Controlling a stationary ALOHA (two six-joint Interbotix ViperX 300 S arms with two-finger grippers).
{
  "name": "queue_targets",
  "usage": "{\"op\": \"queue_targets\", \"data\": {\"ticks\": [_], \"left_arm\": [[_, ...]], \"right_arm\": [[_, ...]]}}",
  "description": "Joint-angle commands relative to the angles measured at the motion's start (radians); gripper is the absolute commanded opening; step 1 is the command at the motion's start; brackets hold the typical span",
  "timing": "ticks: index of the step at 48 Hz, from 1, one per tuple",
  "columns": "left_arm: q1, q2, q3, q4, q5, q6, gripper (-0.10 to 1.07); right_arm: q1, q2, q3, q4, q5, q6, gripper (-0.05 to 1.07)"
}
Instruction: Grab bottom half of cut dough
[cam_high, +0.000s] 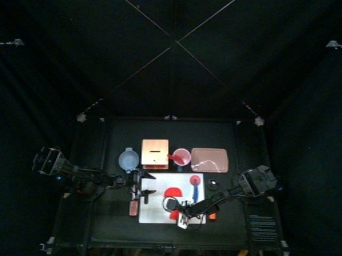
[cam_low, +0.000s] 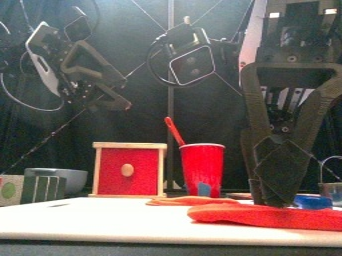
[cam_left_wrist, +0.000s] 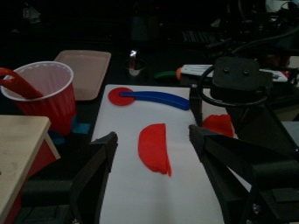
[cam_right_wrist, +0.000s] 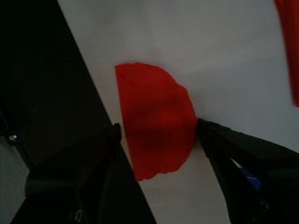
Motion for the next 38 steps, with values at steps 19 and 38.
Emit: {"op": "queue_targets", "data": {"ticks": [19, 38], "left_arm": [[0.002, -0.009, -0.008, -0.015, -0.011, 0.000, 0.98], [0.002, -0.009, -0.009, -0.017, -0.011, -0.002, 0.98]], "right_arm": [[0.005, 0.017, -0.014, 0.003, -0.003, 0.002, 0.98], [0.006, 0.034, -0.018, 0.005, -0.002, 0.009, 0.98]]}}
